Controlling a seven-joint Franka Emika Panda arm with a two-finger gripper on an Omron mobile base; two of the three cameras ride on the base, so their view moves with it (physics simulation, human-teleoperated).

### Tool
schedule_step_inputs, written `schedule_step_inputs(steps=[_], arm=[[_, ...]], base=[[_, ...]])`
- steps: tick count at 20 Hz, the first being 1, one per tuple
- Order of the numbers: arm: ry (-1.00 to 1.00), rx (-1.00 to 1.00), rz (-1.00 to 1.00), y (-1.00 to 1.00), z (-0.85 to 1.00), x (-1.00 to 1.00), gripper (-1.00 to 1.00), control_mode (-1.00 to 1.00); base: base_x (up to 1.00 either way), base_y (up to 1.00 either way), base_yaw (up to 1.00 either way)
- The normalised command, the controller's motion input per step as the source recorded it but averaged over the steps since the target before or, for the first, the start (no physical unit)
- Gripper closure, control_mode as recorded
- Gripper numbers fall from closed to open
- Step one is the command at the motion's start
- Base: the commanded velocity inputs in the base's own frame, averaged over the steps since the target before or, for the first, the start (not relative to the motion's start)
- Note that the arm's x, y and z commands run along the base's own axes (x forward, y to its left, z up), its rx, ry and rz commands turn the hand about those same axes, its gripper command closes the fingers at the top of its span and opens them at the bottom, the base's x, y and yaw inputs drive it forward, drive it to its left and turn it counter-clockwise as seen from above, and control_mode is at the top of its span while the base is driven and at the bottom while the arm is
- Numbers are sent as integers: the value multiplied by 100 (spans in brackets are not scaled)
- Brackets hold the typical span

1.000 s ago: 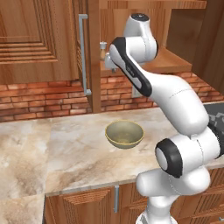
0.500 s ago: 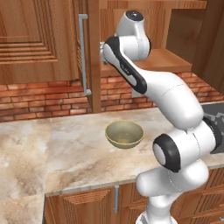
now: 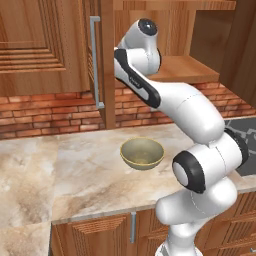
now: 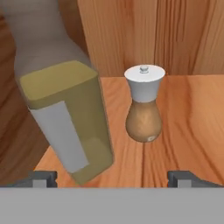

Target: Retrieve the bottle and the shaker from the cabinet and place them next to the mixing bowl on the counter. Then add garlic from the fridge to the mixing bowl.

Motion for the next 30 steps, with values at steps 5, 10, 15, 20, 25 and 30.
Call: schedule_step_inputs(steps=[5,10,15,20,25,30], arm=[[0,1,16,0,46,0,-100,-100],[0,0,7,1,5,0,-100,-100],[-9,0,2,2,-12,1,-100,-100],[-13,0,0,26,-21,18,-100,-100],[-9,-1,0,32,-5,22,-100,-100],[0,-4,0,13,0,17,-100,-100]], base=[[0,0,0],[0,0,0],[0,0,0],[0,0,0],[0,0,0],[0,0,0]])
